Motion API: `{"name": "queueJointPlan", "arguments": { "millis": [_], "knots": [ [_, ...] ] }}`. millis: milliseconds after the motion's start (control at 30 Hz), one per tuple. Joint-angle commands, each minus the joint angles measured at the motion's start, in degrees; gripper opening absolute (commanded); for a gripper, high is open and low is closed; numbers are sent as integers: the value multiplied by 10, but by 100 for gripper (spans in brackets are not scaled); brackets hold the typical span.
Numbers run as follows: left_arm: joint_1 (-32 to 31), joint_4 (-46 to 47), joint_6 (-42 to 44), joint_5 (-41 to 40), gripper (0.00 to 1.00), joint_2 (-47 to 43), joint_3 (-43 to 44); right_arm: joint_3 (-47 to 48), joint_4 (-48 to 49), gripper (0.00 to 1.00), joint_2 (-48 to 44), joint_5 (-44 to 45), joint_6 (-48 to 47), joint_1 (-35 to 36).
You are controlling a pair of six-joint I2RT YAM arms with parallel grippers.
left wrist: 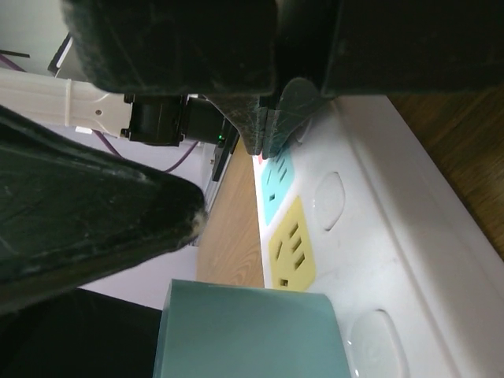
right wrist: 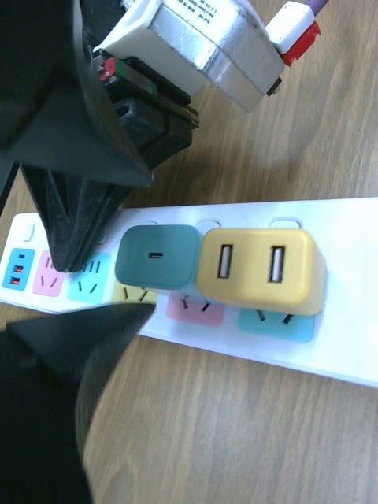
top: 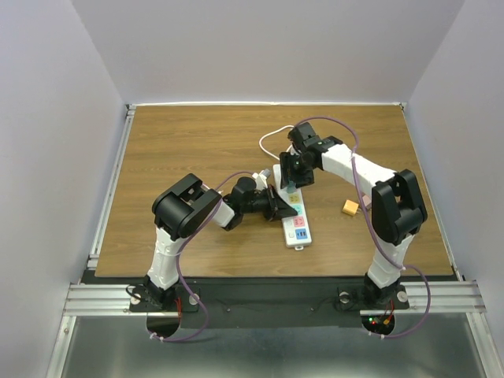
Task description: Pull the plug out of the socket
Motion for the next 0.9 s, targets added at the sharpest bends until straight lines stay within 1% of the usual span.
{"name": "queueJointPlan", "arguments": {
  "millis": [0, 67, 100, 167, 267, 300, 333, 600, 700, 867],
  "knots": [
    [-3, -85, 38, -34, 0, 24, -3, 27, 20, 55, 17, 31, -2, 8],
    [-4, -87, 36, -36, 0, 24, -4, 27, 19, 49, 21, 42, -2, 8],
    [-4, -87, 37, -36, 0, 24, -5, 26, 19, 42, 22, 46, -1, 8],
    [-4, -90, 37, -38, 0, 24, -6, 21, 18, 35, 22, 56, -2, 8],
    [-3, -99, 40, -41, 0, 24, -3, 15, 18, 17, 14, 61, -4, 8],
    [-4, -101, 40, -40, 0, 26, -1, 14, 19, 6, 8, 61, -5, 8],
    [-3, -104, 40, -40, 0, 26, -1, 14, 18, 1, 3, 61, -6, 8],
    [-4, -117, 43, -44, 0, 34, 6, 40, 1, 0, -56, 62, -17, 9],
    [-3, -119, 47, -47, 0, 34, 8, 34, -5, 1, -67, 68, -15, 9],
    [-3, -123, 47, -50, 0, 35, 9, 24, -4, 0, -94, 53, -11, 9]
  ]
}}
